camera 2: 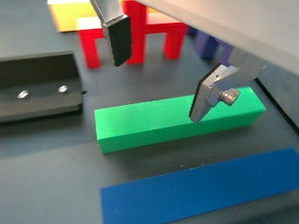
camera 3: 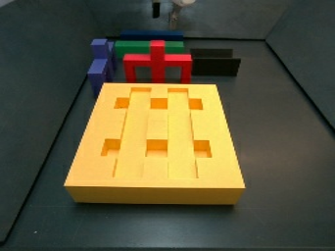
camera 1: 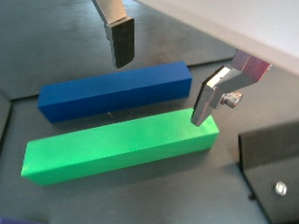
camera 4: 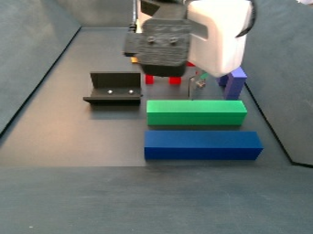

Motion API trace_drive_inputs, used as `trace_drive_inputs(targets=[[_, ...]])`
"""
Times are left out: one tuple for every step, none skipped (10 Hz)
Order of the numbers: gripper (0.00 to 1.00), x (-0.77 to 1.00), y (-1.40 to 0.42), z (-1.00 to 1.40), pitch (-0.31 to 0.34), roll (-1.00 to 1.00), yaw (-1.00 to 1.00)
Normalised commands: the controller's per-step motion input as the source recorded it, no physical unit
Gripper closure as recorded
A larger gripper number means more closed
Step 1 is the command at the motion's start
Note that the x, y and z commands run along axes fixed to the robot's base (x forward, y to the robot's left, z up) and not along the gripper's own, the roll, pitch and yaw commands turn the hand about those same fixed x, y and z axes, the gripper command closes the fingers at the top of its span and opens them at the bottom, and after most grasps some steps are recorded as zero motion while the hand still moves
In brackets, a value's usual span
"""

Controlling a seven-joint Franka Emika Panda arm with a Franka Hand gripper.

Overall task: Pick up the green object. Move up. Move to above the board. Insert the green object.
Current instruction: Pick up the green object.

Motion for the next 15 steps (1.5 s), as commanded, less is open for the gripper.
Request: trace_drive_inputs(targets=[[0.00, 0.00, 0.00, -0.06, 0.080, -0.16, -0.93], [0.00, 0.00, 0.00, -0.02, 0.117, -0.09, -0.96], [0.00, 0.00, 0.00, 0.00, 0.113, -0.05, -0.99], [0.00, 0.00, 0.00, -0.04, 0.114, -0.04, -0.99], [0.00, -0.04, 0.00, -0.13, 0.090, -0.02, -0.98], [0.00, -0.22, 0.00, -0.36, 0.024, 0.00, -0.92], [0.00, -0.21, 0.00, -0.45, 0.000, 0.00, -0.91], [0.00, -0.36, 0.00, -0.41, 0.000, 0.00, -0.77], [0.00, -0.57, -0.02, -0.35, -0.020, -0.03, -0.49], [0.00, -0.57, -0.02, -0.29, 0.000, -0.02, -0.32], [0.00, -0.22, -0.01, -0.28, -0.056, -0.01, -0.03], [0.00, 0.13, 0.04, -0.41, 0.000, -0.03, 0.09], [0.00, 0.08, 0.07, -0.36, 0.000, -0.02, 0.17], [0.00, 0.00, 0.04, -0.32, 0.000, 0.00, 0.19], [0.00, 0.00, 0.00, -0.26, 0.000, -0.01, 0.10]])
